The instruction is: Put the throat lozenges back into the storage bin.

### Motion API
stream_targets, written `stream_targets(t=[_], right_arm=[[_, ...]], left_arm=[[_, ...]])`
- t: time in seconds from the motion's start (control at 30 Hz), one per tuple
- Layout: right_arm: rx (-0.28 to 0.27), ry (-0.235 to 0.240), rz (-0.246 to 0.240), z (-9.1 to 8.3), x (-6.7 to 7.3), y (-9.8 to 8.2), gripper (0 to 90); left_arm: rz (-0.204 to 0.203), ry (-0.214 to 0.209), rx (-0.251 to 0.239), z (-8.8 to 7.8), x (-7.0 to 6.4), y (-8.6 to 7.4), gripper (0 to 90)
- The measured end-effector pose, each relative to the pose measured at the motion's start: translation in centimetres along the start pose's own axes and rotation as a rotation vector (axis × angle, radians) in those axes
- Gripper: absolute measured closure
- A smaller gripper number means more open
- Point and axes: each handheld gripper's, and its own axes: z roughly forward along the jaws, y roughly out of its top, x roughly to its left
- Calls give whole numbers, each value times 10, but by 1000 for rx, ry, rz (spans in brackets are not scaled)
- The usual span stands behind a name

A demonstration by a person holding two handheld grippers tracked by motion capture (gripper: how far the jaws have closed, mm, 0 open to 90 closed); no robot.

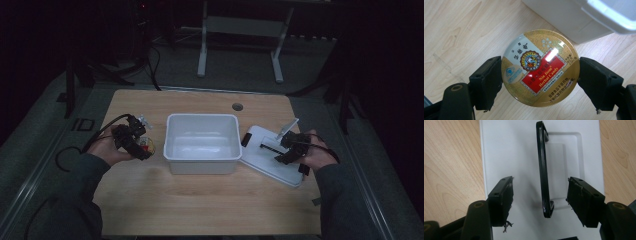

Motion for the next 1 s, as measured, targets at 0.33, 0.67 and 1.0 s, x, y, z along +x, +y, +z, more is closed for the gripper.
stream_targets(t=[0.33, 0.67, 1.0], right_arm=[[-5, 2, 3, 1, -1, -2, 374], [-8, 3, 5, 1, -1, -2, 374], [-5, 5, 7, 2, -1, -3, 374]], left_arm=[[32, -16, -25, -12, 1, 16, 217], [70, -23, -41, -24, 0, 31, 217], [136, -60, -64, -30, -5, 46, 217]])
